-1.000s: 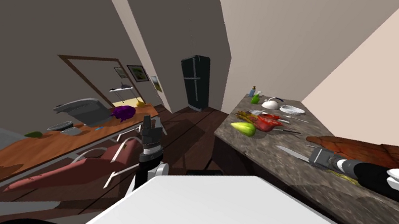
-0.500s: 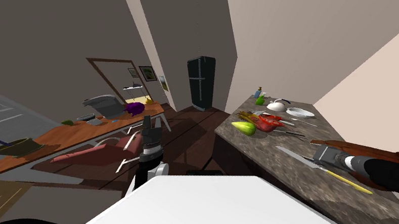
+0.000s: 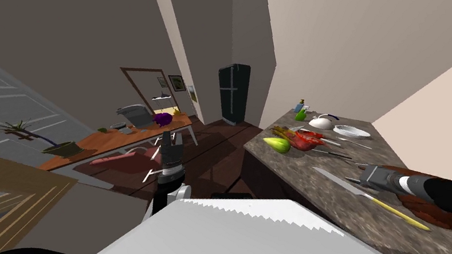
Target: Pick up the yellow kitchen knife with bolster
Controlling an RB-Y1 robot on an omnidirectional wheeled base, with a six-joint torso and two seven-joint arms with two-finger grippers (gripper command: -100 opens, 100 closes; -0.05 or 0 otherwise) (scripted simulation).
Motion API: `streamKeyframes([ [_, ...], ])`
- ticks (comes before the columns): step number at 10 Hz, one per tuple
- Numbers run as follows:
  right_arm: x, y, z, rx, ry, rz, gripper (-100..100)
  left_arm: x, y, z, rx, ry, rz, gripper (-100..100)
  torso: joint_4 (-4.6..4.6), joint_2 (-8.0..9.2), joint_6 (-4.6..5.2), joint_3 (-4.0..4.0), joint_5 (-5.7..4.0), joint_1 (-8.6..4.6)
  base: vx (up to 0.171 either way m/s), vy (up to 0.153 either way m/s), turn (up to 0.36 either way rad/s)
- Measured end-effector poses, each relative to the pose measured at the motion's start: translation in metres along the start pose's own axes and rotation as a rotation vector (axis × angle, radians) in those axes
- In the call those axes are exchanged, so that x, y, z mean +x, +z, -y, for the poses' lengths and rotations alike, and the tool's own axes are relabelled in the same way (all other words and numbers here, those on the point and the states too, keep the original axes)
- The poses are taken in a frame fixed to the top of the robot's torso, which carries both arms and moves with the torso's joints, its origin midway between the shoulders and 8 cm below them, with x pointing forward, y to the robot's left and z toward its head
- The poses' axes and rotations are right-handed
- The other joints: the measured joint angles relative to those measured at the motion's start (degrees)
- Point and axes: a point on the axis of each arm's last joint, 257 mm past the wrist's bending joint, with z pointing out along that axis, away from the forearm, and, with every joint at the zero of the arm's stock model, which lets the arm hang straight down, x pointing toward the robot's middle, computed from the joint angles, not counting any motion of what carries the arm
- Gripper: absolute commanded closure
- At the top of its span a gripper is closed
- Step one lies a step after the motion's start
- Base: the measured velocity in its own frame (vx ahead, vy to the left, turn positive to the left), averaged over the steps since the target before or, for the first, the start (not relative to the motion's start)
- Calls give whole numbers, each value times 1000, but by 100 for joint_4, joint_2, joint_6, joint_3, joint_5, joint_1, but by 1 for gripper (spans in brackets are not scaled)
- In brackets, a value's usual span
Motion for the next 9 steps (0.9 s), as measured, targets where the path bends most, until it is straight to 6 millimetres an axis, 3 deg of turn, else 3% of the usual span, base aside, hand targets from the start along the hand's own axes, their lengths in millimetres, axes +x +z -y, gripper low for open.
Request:
streamKeyframes([
  [4,14,-9,-14,-75,74,-29,-100,0,0,0,0,0,0,0,-4,-16,1,-9,0,5,-42,-53,156],
  [9,45,-22,-51,-190,154,-95,-100,0,0,0,0,0,0,0,-9,-38,0,-22,0,11,6,-39,128],
])
